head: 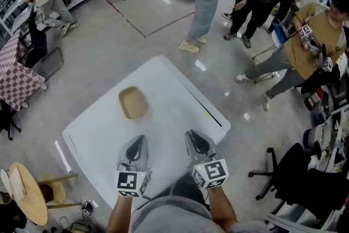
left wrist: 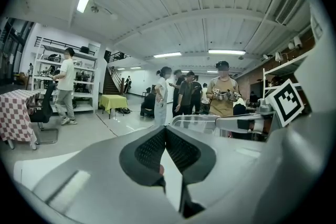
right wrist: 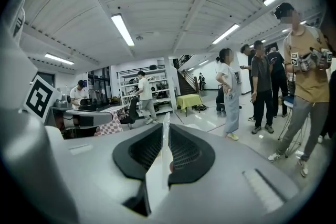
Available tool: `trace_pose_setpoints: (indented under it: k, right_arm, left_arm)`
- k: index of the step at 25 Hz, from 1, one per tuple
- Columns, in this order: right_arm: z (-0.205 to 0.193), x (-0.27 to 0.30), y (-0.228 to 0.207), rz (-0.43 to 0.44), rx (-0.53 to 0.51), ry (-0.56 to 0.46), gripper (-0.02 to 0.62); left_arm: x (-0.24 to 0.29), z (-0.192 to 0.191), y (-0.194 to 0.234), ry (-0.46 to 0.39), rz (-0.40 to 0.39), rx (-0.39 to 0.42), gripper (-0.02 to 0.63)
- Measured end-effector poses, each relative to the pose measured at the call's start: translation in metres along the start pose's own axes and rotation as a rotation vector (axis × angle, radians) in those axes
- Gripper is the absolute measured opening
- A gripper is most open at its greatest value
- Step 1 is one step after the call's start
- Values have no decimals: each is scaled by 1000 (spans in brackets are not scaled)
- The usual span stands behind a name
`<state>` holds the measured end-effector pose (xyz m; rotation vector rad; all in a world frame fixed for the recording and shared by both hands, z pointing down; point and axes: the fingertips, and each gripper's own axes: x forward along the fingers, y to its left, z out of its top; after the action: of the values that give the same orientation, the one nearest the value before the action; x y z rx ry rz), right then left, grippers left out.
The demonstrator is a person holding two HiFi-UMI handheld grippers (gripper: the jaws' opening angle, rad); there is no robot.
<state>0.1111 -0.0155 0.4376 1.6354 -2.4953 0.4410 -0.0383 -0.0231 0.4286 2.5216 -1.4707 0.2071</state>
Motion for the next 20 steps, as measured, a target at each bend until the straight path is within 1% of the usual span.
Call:
trace_pose_setpoints:
  k: [13, 20]
  right_arm:
    - [-2, 6, -3, 7, -8, 5, 40]
    - [3, 4, -3, 8, -3, -9, 40]
  left_arm:
    - [7, -6, -1, 8, -8, -1, 11]
    - [7, -5, -4, 10, -9, 2, 11]
